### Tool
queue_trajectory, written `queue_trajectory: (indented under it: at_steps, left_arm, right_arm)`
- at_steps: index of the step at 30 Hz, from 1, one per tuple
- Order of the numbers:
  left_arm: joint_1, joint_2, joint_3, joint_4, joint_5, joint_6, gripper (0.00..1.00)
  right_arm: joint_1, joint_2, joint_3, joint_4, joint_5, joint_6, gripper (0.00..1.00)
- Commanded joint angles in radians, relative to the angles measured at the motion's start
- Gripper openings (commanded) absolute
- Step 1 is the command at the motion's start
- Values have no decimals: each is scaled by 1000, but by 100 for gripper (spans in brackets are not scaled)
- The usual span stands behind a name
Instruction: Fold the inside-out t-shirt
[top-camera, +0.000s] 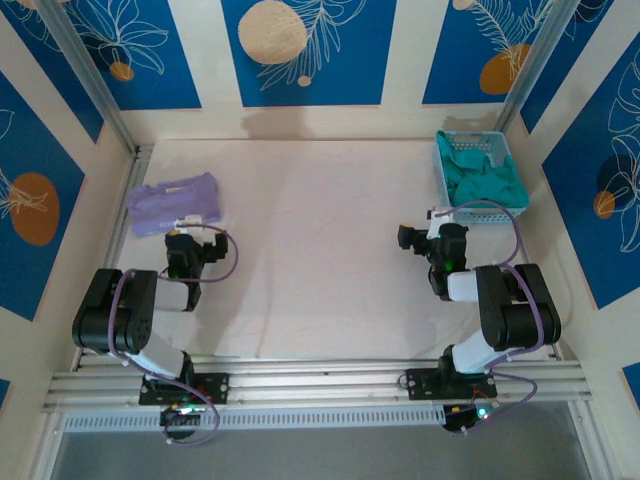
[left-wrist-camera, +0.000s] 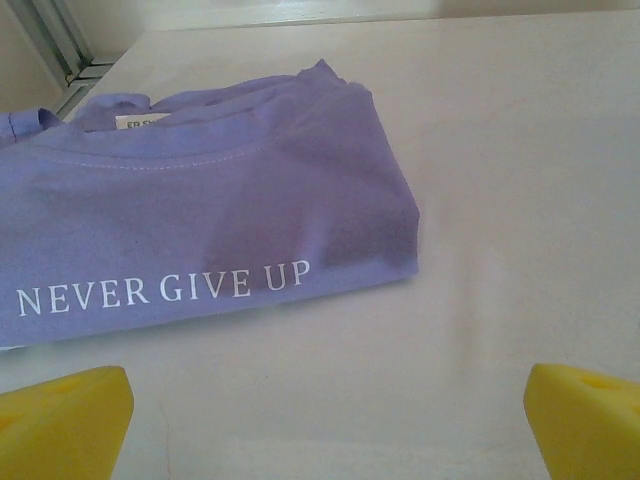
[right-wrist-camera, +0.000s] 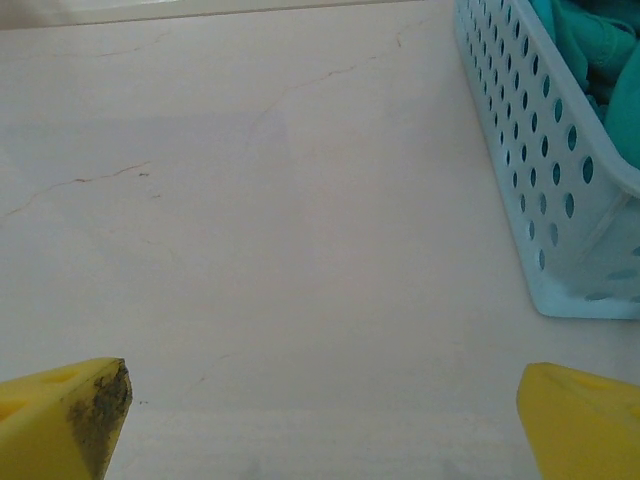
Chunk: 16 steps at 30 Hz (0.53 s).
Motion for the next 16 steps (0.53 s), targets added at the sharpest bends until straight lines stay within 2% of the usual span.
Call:
queue_trajectory:
  at_steps: [1,16]
  left_arm:
    - [-8,2,10,44,-5,22,100]
    - [-8,1,24,13,31,36,100]
  right_arm:
    - [-7,-5,16,37,-17,13,99]
    - [-7,-5,16,38,-21,15,99]
